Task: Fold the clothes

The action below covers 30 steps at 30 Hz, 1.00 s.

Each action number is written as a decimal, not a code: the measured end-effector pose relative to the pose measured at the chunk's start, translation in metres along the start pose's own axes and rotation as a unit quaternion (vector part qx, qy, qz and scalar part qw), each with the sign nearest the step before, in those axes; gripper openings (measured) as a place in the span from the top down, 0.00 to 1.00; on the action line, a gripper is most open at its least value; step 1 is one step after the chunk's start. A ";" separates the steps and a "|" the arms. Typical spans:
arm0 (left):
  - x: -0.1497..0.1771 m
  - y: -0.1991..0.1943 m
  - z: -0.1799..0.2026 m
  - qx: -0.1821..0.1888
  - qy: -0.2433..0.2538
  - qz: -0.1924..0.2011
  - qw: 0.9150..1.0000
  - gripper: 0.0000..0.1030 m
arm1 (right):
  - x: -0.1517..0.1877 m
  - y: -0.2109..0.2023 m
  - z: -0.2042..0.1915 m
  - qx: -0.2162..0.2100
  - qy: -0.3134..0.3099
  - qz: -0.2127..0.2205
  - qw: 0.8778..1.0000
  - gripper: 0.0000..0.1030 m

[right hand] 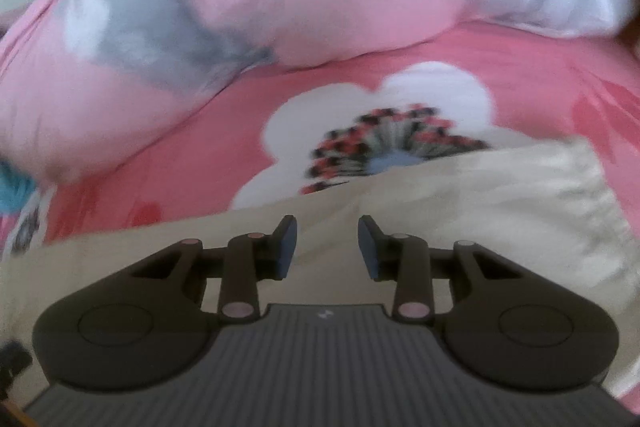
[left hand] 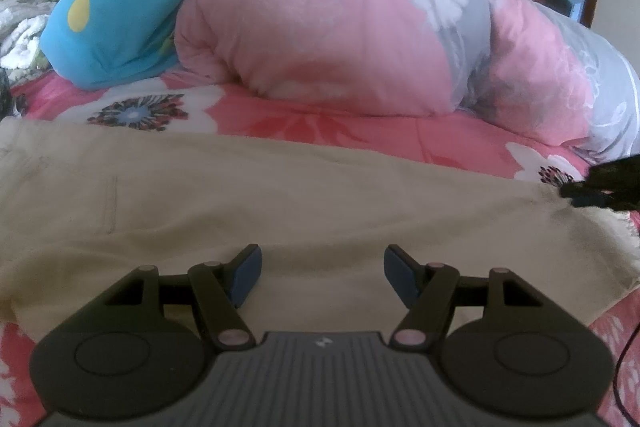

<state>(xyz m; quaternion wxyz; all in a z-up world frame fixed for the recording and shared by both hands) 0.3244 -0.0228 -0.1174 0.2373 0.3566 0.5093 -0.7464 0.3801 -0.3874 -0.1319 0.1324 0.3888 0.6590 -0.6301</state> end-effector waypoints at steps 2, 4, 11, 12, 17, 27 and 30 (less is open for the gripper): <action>0.000 0.000 0.000 0.001 0.002 -0.001 1.000 0.33 | 0.001 0.015 -0.024 -0.012 -0.036 -0.014 0.999 0.67; -0.001 -0.001 -0.002 0.002 0.000 -0.003 1.000 0.33 | 0.000 0.032 -0.043 0.002 -0.074 -0.020 0.997 0.67; -0.002 -0.006 -0.004 -0.001 0.003 -0.001 1.000 0.33 | -0.021 0.041 -0.051 0.082 -0.066 0.012 0.994 0.67; -0.002 -0.007 -0.003 -0.001 0.007 0.000 1.000 0.33 | -0.019 0.030 -0.058 0.063 -0.070 0.021 0.995 0.67; 0.001 -0.020 0.004 0.005 0.035 0.002 0.999 0.33 | 0.004 -0.021 -0.122 -0.051 -0.132 0.018 0.990 0.67; 0.028 -0.026 0.010 0.052 0.058 -0.027 0.997 0.33 | 0.041 0.051 -0.252 -0.098 -0.225 -0.051 0.968 0.67; 0.028 -0.030 0.009 0.056 0.051 -0.027 0.997 0.33 | 0.021 0.054 -0.260 -0.077 -0.201 -0.022 0.976 0.66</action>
Point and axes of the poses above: each gripper's, at about its wrist camera, not at the fingertips, and y roughly the way its jaws point, z to its right, x to its underside, the point moved 8 cm from there along y, roughly the way its jaws point, and after that the axes turned 9 degrees about x, right-handed, at the moved point
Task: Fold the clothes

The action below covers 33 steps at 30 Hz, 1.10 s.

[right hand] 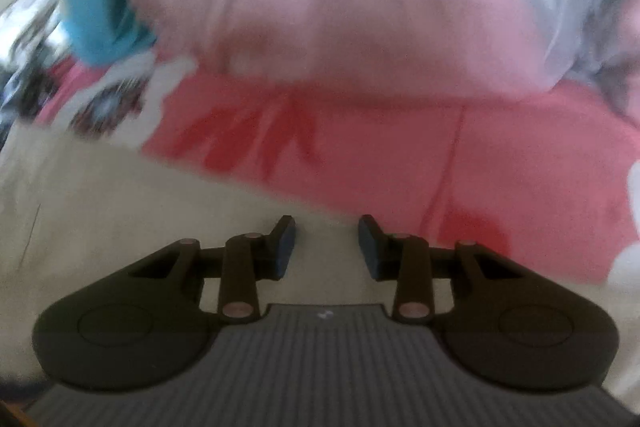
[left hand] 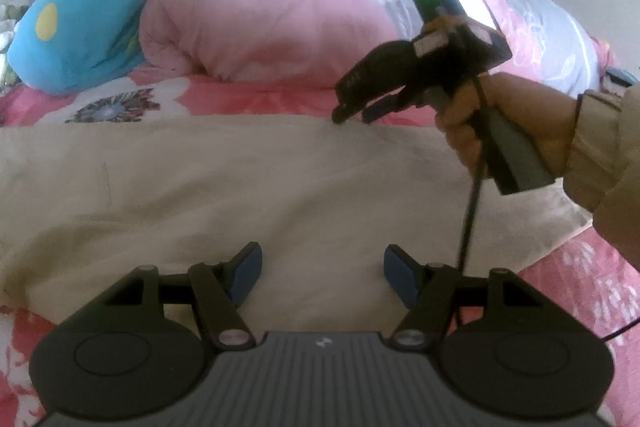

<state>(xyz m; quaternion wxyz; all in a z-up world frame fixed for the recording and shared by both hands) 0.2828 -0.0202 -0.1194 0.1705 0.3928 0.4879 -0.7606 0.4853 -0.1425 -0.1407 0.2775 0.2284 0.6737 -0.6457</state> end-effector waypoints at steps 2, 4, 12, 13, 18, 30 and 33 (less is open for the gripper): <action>-0.001 -0.003 0.000 0.004 -0.005 0.001 1.000 0.33 | -0.003 -0.008 0.003 -0.005 0.016 -0.007 1.000 0.66; 0.000 -0.006 -0.001 0.010 -0.011 0.001 1.000 0.33 | 0.000 -0.034 -0.012 -0.061 0.013 -0.011 0.998 0.66; 0.002 -0.002 0.000 0.007 -0.007 -0.005 1.000 0.33 | 0.033 -0.017 -0.078 -0.112 -0.069 -0.087 0.987 0.66; 0.003 -0.001 -0.001 0.009 -0.008 -0.005 1.000 0.33 | 0.024 -0.005 -0.080 -0.107 -0.059 -0.076 0.990 0.66; 0.003 0.000 -0.004 0.018 -0.018 -0.004 1.000 0.33 | -0.014 0.021 -0.088 -0.071 -0.041 -0.010 0.997 0.65; 0.005 0.001 -0.002 0.011 -0.012 -0.006 1.000 0.33 | 0.027 -0.014 -0.157 -0.187 -0.179 -0.087 0.962 0.52; 0.005 0.000 -0.004 0.016 -0.020 -0.005 1.000 0.34 | 0.003 0.015 -0.177 -0.162 -0.168 -0.039 0.972 0.49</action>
Point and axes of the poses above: each gripper's, at about its wrist camera, not at the fingertips, and y roughly the way its jaws point, z to its right, x to its underside, the point moved 8 cm from there along y, roughly the way its jaws point, and after that the axes turned 9 degrees about x, right-handed, at the moved point
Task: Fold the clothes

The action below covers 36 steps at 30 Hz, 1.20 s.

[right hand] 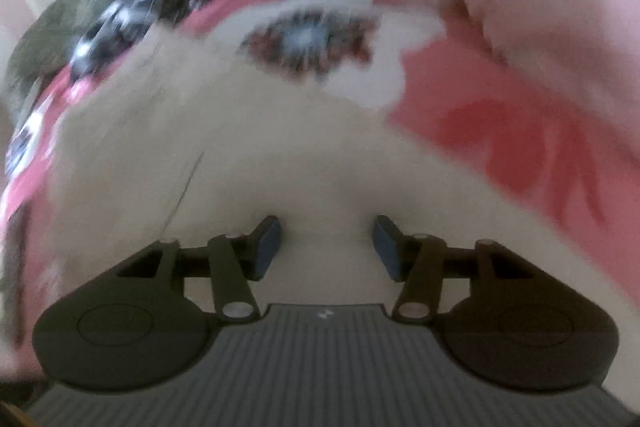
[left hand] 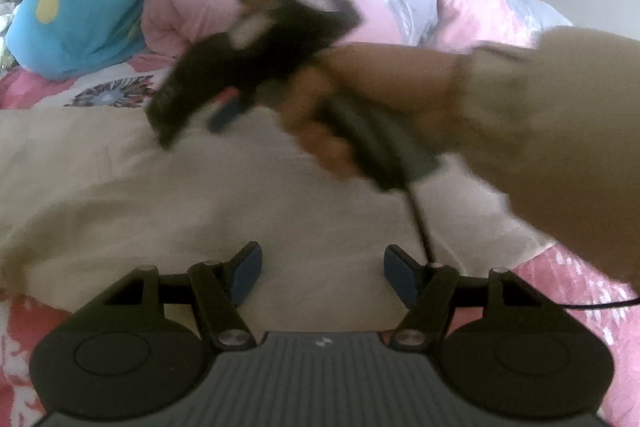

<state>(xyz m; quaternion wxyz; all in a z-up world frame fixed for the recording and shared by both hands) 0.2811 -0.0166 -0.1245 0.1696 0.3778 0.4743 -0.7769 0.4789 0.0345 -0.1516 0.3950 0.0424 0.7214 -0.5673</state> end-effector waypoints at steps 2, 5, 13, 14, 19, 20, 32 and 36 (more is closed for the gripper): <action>0.000 -0.002 -0.002 0.003 -0.007 0.002 1.000 0.36 | -0.014 0.007 0.000 0.017 0.009 0.017 1.000 0.47; 0.000 -0.005 -0.002 0.008 -0.010 0.002 1.000 0.35 | -0.022 -0.001 -0.004 0.031 -0.002 0.035 0.999 0.47; 0.001 -0.011 -0.005 0.018 -0.027 0.006 0.999 0.35 | -0.007 -0.026 -0.015 -0.030 -0.062 0.022 0.997 0.47; 0.001 -0.012 -0.006 0.019 -0.029 0.007 0.999 0.35 | -0.005 -0.014 -0.013 -0.010 -0.063 0.007 0.998 0.47; -0.002 -0.028 -0.020 0.018 -0.041 0.031 0.999 0.35 | -0.020 -0.008 0.035 0.054 0.035 0.059 0.996 0.46; -0.003 -0.031 -0.024 0.017 -0.045 0.039 0.998 0.34 | -0.018 -0.017 0.049 0.071 0.053 0.071 0.994 0.46; -0.013 -0.031 -0.050 0.006 -0.086 0.062 0.994 0.34 | 0.191 -0.171 0.184 0.166 0.224 0.086 0.956 0.48; -0.010 -0.029 -0.047 -0.002 -0.072 0.057 0.996 0.34 | 0.291 -0.238 0.221 0.226 0.306 0.117 0.917 0.53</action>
Point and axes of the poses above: each gripper's, at about its wrist camera, not at the fingertips, and y roughly the way its jaws point, z to its right, x to its underside, the point moved 8 cm from there along y, roughly the way its jaws point, and after that the axes turned 9 degrees about x, right-handed, at the moved point
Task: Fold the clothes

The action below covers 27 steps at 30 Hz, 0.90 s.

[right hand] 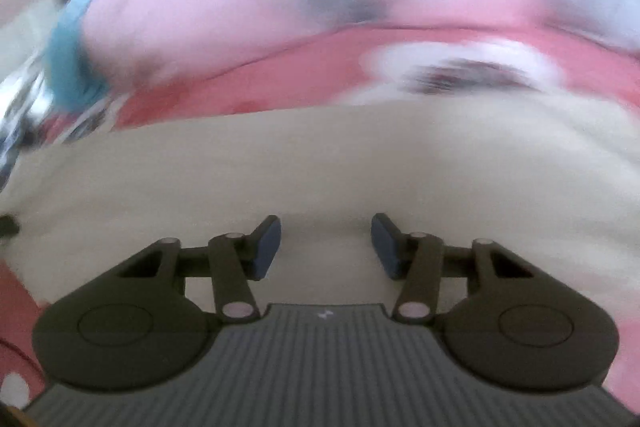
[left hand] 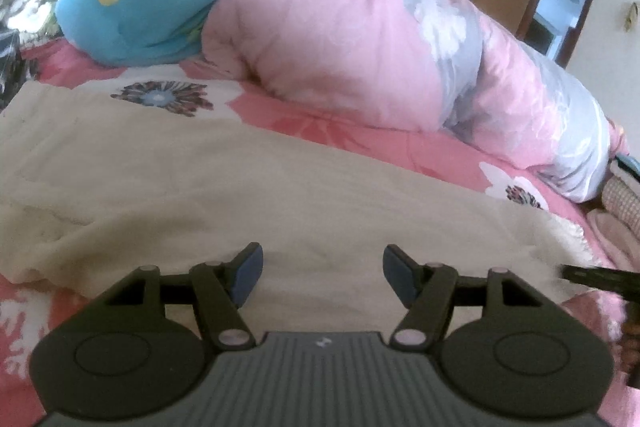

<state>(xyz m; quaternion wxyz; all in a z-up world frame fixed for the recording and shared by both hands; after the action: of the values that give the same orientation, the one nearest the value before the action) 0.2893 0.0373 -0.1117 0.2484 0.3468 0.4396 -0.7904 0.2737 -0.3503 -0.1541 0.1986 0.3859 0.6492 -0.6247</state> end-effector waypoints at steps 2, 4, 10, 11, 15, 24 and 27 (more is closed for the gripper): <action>0.001 0.000 -0.001 -0.001 0.002 0.000 1.000 0.34 | 0.013 -0.028 0.038 0.033 0.039 0.007 0.999 0.52; 0.000 0.000 -0.001 -0.001 -0.001 0.002 1.000 0.34 | 0.026 -0.050 0.062 0.082 0.058 -0.001 0.995 0.50; -0.004 -0.002 -0.005 -0.016 -0.005 0.011 1.000 0.34 | 0.010 -0.076 -0.010 0.003 0.046 0.030 0.998 0.49; -0.005 -0.002 -0.007 -0.021 -0.004 0.011 1.000 0.34 | 0.006 -0.072 -0.041 -0.019 0.019 0.029 0.999 0.49; -0.004 -0.003 -0.021 -0.048 -0.004 0.006 0.999 0.34 | 0.011 -0.047 -0.167 -0.098 -0.107 0.018 0.989 0.49; -0.003 -0.022 -0.030 -0.041 -0.015 0.008 0.999 0.34 | 0.092 -0.064 -0.174 -0.103 -0.132 -0.025 0.986 0.46; 0.001 -0.025 -0.024 -0.042 -0.004 0.010 0.999 0.34 | 0.109 -0.093 -0.150 -0.086 -0.110 -0.026 0.990 0.46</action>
<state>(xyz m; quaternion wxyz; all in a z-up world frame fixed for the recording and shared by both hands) 0.2787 0.0700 -0.1082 0.2722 0.3376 0.4681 -0.7699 0.1696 -0.1705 -0.1528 0.2848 0.2790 0.6849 -0.6099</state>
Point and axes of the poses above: each gripper's, at about its wrist camera, not at the fingertips, and y roughly the way its jaws point, z to its right, x to its underside, the point moved 8 cm from there along y, roughly the way its jaws point, and after that the axes turned 9 degrees about x, right-handed, at the moved point
